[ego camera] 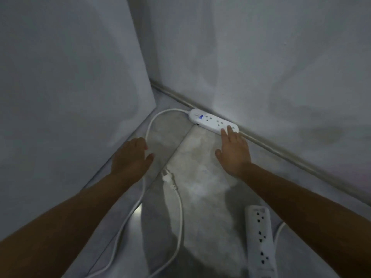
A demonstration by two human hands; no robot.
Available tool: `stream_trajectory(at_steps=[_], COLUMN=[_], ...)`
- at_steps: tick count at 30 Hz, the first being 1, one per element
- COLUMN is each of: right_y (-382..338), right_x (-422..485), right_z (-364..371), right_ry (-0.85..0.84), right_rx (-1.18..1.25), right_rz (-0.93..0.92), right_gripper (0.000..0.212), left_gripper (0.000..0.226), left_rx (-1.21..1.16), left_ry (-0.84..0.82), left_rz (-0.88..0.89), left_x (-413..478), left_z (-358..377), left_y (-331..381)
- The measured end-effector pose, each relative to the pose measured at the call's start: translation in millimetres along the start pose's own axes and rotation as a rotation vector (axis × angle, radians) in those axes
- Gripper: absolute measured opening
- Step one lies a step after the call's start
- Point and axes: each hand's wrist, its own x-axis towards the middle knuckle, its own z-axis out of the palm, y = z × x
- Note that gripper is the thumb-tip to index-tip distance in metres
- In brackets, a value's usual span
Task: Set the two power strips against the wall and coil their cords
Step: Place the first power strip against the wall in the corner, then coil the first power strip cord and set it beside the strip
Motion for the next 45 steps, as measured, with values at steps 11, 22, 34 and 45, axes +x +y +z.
stream_trajectory(at_steps=[11,22,34,45], right_y=[-107,-138,-115,-84], right_x=[-39,-28,-26,-29], right_z=[-10,-18,-50,-81], right_ry=[-0.392,-0.423,-0.404,-0.178], right_rx=[0.551,1.153,1.528,1.486], right_rz=[-0.075,0.16,0.228,0.188], right_gripper=[0.046,0.02,0.024,0.018], left_gripper=[0.043,0.026,0.022,0.062], left_rx=[0.214,-0.127,-0.108,-0.012], left_ry=[-0.586,-0.295,-1.264,-0.705], left_rz=[-0.122,0.128,-0.272,-0.338], left_x=[-69,-54,-78,-50], left_z=[36,39,20,-48], left_y=[-16,33,-10,-4])
